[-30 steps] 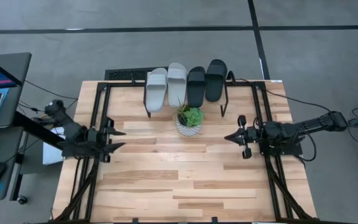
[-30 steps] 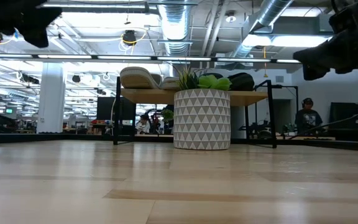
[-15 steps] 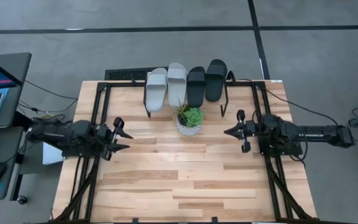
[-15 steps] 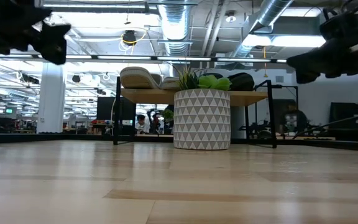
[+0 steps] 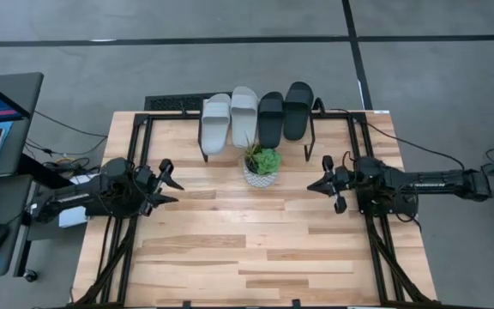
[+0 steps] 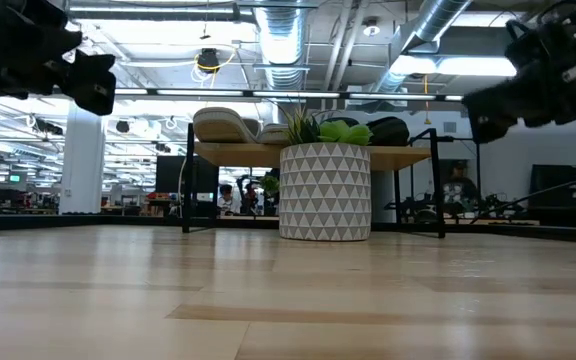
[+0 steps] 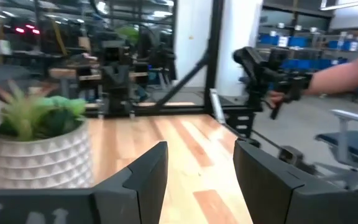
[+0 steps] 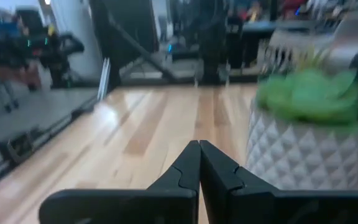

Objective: Pick and place slides into the shelf
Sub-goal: Return to Home Position

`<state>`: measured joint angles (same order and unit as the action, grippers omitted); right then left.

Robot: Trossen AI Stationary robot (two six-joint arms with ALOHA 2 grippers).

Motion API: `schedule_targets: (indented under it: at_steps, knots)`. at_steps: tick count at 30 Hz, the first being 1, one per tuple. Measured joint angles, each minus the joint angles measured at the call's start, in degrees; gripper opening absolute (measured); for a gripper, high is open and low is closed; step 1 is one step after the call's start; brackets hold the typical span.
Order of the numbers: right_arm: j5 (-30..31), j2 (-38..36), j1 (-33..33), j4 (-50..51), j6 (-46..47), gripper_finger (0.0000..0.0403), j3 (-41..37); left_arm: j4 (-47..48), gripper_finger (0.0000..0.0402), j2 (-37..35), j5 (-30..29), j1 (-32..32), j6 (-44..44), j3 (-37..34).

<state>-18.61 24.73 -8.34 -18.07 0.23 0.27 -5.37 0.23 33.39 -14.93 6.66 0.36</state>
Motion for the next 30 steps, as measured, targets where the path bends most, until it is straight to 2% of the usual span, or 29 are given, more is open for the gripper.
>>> schedule_targets:
  at_steps: [6, 8, 15, 18, 20, 24, 30]
  knots:
    - [0.9, -0.1, 0.0, -9.3, 1.9, 0.0, 0.0, -0.1, 0.0171, 0.0, -8.3, -0.6, 0.1, 0.0]
    - [0.8, -0.1, 0.0, -11.6, 2.4, 0.0, 0.0, -0.6, 0.0171, 0.0, -8.9, -0.6, 0.5, 0.0]
    - [0.5, -3.0, 0.0, -12.3, 2.8, 0.0, 0.0, -2.8, 0.0171, 0.0, -0.9, -0.6, -0.9, 3.3]
    - [0.3, -6.0, 0.0, -12.1, 2.5, 0.0, 0.0, 3.1, 0.0171, -0.1, -0.1, -0.6, -2.0, 6.9]
    - [-0.3, -8.2, 0.0, -10.8, 1.2, 0.0, 0.0, 9.5, 0.0171, 0.1, -0.2, -0.6, -3.2, 9.4]
    - [-0.9, -13.6, 0.0, -6.0, 0.8, 0.0, 0.0, 15.6, 0.0171, 0.0, -0.1, -0.6, -4.8, 14.1]
    - [-0.9, -21.5, 0.0, 8.4, 0.8, 0.0, 1.7, 19.1, 0.0171, 0.0, -0.2, -0.6, -6.4, 16.5]
